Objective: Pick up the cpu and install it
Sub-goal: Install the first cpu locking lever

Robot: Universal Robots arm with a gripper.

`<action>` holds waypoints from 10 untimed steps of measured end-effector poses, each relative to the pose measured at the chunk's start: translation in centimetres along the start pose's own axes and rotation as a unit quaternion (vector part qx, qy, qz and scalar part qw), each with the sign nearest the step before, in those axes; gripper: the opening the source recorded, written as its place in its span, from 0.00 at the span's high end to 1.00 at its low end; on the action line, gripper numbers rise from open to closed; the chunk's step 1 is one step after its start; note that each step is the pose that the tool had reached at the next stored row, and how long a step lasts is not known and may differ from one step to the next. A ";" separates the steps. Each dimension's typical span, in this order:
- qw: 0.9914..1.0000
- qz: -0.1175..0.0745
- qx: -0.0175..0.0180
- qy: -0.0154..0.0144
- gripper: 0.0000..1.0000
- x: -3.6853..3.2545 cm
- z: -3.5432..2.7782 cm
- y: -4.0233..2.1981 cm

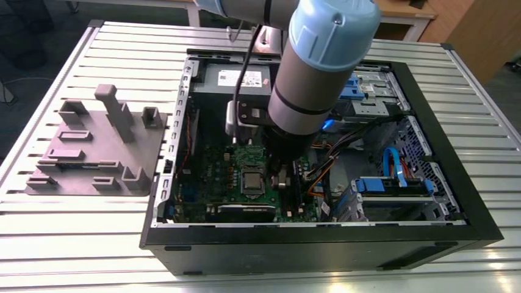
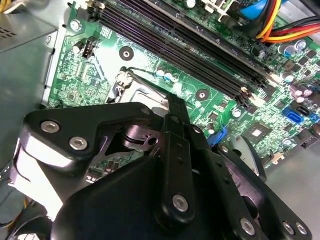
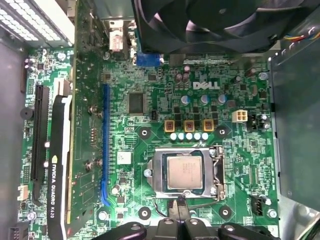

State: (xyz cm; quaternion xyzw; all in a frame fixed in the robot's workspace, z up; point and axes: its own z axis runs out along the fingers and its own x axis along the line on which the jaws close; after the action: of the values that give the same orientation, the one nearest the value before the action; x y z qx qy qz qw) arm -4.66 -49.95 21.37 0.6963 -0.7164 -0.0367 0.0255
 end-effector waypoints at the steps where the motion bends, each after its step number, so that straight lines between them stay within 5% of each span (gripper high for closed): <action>1: 1.000 -0.001 0.000 0.000 0.90 0.04 0.10 -0.02; 10: 1.000 -0.031 0.000 0.003 0.90 0.25 0.81 -0.08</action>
State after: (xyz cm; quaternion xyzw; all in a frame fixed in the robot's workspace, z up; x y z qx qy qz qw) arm -4.66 -50.19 20.55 0.7183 -0.6944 -0.0353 0.0269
